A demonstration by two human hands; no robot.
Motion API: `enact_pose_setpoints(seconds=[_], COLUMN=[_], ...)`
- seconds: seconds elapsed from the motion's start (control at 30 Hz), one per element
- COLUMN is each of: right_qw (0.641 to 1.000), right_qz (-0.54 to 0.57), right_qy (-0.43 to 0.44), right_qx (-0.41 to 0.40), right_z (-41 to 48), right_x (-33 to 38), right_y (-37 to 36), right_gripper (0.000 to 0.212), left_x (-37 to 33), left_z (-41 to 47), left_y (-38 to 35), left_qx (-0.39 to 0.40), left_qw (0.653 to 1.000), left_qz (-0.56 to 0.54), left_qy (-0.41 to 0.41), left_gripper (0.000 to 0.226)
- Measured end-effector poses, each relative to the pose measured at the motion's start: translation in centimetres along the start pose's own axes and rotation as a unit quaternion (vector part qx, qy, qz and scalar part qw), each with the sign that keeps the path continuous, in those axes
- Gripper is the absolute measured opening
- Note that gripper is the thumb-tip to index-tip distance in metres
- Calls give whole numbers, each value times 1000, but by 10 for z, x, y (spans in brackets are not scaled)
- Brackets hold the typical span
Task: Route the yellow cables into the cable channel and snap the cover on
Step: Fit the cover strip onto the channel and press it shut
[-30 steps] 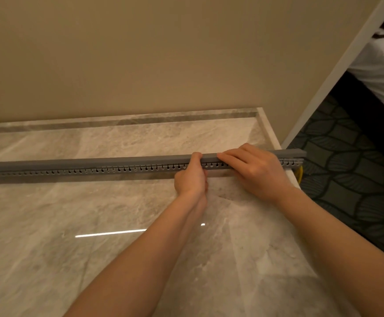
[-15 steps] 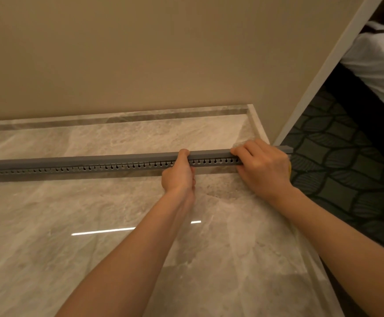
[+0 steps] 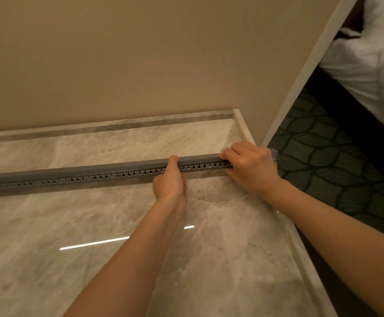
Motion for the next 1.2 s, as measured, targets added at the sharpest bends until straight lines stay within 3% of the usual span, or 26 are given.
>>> enact_pose_setpoints(seconds=[0.37, 0.73, 0.97, 1.07, 1.2], right_qw=[996, 999, 997, 996, 994], right_qz=[-41, 25, 76, 87, 106], right_qy=[-29, -31, -16, -19, -25], right_qx=[-71, -28, -13, 3, 5], right_z=[-4, -1, -5, -10, -11], right_x=[7, 0, -7, -9, -13], right_y=[-6, -3, 0, -1, 0], right_gripper=[19, 9, 9, 8, 9], left_x=[14, 12, 29, 37, 42], left_z=[13, 16, -20, -33, -31], left_y=[4, -2, -48, -74, -84], left_qx=[15, 27, 147, 115, 46], left_qw=[998, 999, 989, 992, 998], left_qz=[39, 6, -4, -39, -20], left_qy=[-51, -45, 30, 32, -27], left_gripper=[52, 55, 56, 58, 54])
Point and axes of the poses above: each hand's wrist, its own z-axis towards the middle knuckle, its own y-axis out of the back of the hand, x = y × z, the point moved 1 cm from there along z, towards the middle knuckle, and after that the axes turned 4 degrees about x, right-handed, at the moved point
